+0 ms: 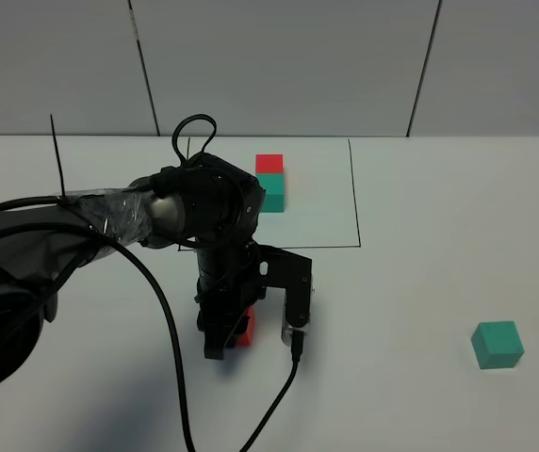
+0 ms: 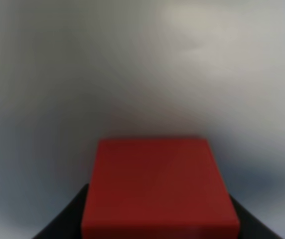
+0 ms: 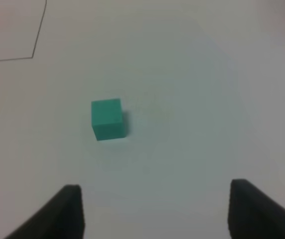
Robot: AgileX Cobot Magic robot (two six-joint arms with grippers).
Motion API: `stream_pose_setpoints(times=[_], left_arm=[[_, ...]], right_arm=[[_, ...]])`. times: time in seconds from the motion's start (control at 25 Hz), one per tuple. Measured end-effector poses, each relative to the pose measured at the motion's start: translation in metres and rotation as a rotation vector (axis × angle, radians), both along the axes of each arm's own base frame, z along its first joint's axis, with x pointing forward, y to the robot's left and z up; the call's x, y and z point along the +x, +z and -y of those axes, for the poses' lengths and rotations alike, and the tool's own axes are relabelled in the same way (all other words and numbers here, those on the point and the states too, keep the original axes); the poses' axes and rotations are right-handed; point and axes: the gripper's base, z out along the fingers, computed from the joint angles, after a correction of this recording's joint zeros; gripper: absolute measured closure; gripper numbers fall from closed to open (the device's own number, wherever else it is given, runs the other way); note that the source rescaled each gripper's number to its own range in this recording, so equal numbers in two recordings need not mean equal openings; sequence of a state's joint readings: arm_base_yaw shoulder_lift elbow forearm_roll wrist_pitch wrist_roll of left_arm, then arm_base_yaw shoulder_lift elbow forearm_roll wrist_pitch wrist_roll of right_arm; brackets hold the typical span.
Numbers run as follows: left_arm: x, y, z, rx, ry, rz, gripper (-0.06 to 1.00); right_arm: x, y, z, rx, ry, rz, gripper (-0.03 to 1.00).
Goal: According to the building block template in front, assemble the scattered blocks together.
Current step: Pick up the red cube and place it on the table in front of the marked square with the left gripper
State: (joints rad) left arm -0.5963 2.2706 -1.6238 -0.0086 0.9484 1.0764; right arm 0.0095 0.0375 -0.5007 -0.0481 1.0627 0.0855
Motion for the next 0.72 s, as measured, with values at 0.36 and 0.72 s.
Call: stream_pose_setpoints(times=[0.36,0.72], left_arm=[[0.0006,-0.0002,0.0004,-0.004,0.002,0.006,0.94],[0.0002,-0.0002,0.0001,-0.001,0.002,0.002,0.94]], right_arm=[[0.0000,0.0000,0.0000,0.000,0.000,0.000,0.37],[0.0000,0.0000,0.0000,0.000,0.000,0.000,0.37]])
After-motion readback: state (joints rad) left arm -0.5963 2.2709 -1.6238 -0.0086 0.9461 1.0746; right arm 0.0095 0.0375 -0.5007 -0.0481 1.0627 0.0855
